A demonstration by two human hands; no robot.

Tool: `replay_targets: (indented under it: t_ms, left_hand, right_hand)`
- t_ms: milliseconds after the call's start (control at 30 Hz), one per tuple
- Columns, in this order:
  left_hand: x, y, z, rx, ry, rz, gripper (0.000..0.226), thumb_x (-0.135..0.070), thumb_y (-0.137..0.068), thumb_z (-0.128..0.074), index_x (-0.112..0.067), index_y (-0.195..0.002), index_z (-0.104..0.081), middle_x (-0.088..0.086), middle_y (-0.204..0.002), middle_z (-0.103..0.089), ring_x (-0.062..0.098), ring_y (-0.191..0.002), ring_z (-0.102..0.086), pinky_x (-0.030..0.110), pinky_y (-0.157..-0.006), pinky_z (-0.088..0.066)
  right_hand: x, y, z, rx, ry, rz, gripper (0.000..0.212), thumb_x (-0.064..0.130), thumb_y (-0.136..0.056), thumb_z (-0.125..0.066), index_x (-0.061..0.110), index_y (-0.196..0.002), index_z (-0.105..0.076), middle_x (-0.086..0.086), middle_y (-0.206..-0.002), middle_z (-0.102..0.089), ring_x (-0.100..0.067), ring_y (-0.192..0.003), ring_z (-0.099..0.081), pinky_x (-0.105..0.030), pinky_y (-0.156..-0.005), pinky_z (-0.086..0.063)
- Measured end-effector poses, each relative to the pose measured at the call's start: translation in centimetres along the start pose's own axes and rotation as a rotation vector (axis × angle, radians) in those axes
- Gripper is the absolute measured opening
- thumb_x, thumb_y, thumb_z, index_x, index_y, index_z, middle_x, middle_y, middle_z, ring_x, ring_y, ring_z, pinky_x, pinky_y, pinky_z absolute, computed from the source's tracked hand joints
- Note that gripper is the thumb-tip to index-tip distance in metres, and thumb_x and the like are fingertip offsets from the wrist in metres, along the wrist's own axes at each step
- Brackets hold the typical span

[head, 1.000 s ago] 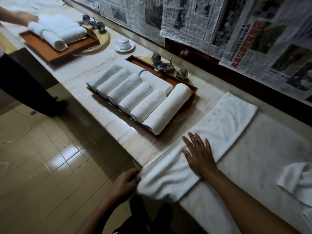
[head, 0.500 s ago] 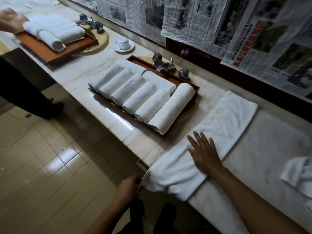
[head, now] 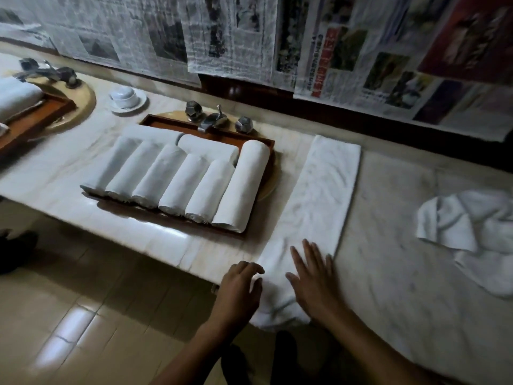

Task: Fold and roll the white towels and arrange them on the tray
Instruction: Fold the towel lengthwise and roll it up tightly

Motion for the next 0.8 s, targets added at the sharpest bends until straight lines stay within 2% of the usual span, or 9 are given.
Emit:
replay_targets:
  t_ms: [100, 167, 233, 300, 433, 500, 600, 733, 800]
  left_hand:
    - [-0.2, -1.3, -0.7, 0.031, -0.029, -0.108, 0.022, -0.021, -0.094, -0.067, -0.026, -0.115, -0.068, -0.007, -0.115, -0.065, 0.012, -0.104, -0.056, 0.029, -0.085, -0.049]
    - [-0.2, -1.8, -1.4, 0.045, -0.065, -0.177, 0.025, -0.021, -0.092, -0.068, -0.025, -0.117, -0.068, -0.006, -0.117, -0.064, 0.014, -0.105, -0.056, 0.029, -0.085, -0.049]
    - [-0.4, -2.5, -2.4, 0.074, -0.101, -0.226, 0.03, -0.023, -0.092, -0.067, -0.024, -0.122, -0.065, -0.004, -0.122, -0.062, 0.016, -0.109, -0.055, 0.03, -0.087, -0.049]
    - [-0.9, -3.4, -3.5, 0.091, -0.122, -0.262, 0.035, -0.028, -0.091, -0.062, -0.021, -0.126, -0.063, -0.001, -0.125, -0.059, 0.02, -0.114, -0.055, 0.033, -0.091, -0.049]
    - [-2.5, -5.6, -5.9, 0.099, -0.192, -0.357, 0.045, -0.031, -0.09, -0.063, -0.016, -0.132, -0.059, 0.008, -0.137, -0.056, 0.029, -0.125, -0.052, 0.039, -0.103, -0.043]
    - [-3.4, -6.9, -7.1, 0.128, -0.236, -0.383, 0.05, -0.033, -0.093, -0.06, -0.016, -0.14, -0.053, 0.012, -0.15, -0.049, 0.031, -0.14, -0.043, 0.043, -0.114, -0.037]
    - [-4.8, -9.5, -8.9, 0.184, -0.288, -0.406, 0.058, -0.039, -0.099, -0.045, -0.015, -0.151, -0.043, 0.015, -0.161, -0.036, 0.035, -0.151, -0.029, 0.048, -0.123, -0.024]
    - [-4.8, -12.2, -10.6, 0.284, -0.355, -0.439, 0.065, -0.044, -0.104, -0.028, -0.022, -0.164, -0.017, 0.01, -0.17, -0.005, 0.031, -0.158, 0.004, 0.054, -0.127, -0.009]
    - [-4.3, -12.4, -10.9, 0.279, -0.375, -0.462, 0.064, -0.05, -0.107, -0.025, -0.028, -0.164, -0.008, 0.006, -0.171, 0.001, 0.026, -0.157, 0.013, 0.052, -0.127, -0.005]
  right_hand:
    - [-0.6, 1.8, -0.1, 0.01, -0.032, 0.021, 0.068, 0.06, -0.101, -0.021, 0.029, -0.161, -0.028, -0.006, -0.171, -0.014, -0.026, -0.157, -0.014, -0.052, -0.122, -0.014]
    - [-0.8, 2.6, 0.4, 0.042, -0.149, 0.022, 0.066, 0.058, -0.101, -0.021, 0.031, -0.162, -0.023, 0.002, -0.171, -0.003, -0.019, -0.158, -0.002, -0.048, -0.126, -0.012]
    - [-1.1, 2.9, 1.3, -0.014, -0.306, -0.033, 0.06, 0.049, -0.105, -0.034, 0.029, -0.161, -0.029, 0.003, -0.171, -0.013, -0.015, -0.158, -0.005, -0.044, -0.127, -0.018]
    - [-1.9, 2.4, 2.3, -0.128, -0.39, -0.121, 0.056, 0.041, -0.105, -0.044, 0.025, -0.158, -0.039, -0.001, -0.167, -0.028, -0.018, -0.156, -0.017, -0.042, -0.125, -0.026]
    - [-4.9, -1.0, 4.2, -0.27, -0.445, -0.234, 0.054, 0.038, -0.102, -0.041, 0.015, -0.151, -0.05, -0.01, -0.16, -0.041, -0.028, -0.15, -0.034, -0.05, -0.119, -0.036]
    - [-6.4, -3.5, 5.6, -0.278, -0.464, -0.241, 0.05, 0.032, -0.104, -0.046, 0.015, -0.151, -0.049, -0.011, -0.16, -0.04, -0.028, -0.15, -0.033, -0.049, -0.119, -0.035]
    - [-8.2, -7.9, 7.0, -0.22, -0.437, -0.23, 0.049, 0.025, -0.106, -0.05, 0.018, -0.154, -0.045, -0.009, -0.164, -0.033, -0.026, -0.154, -0.024, -0.043, -0.124, -0.026]
    - [-9.1, -13.8, 6.9, -0.1, -0.299, -0.094, 0.052, 0.032, -0.104, -0.044, 0.021, -0.155, -0.043, -0.013, -0.165, -0.031, -0.033, -0.154, -0.024, -0.051, -0.122, -0.027]
    - [-9.0, -15.6, 6.1, 0.007, -0.189, -0.02, 0.055, 0.039, -0.104, -0.041, 0.03, -0.158, -0.037, -0.01, -0.169, -0.022, -0.032, -0.156, -0.017, -0.053, -0.123, -0.021]
Point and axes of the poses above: each hand's wrist, its own y-axis away from the middle knuckle, its own z-axis out of the back of the hand, x = y × z, the point moved 1 cm from there along -y, towards the middle knuckle
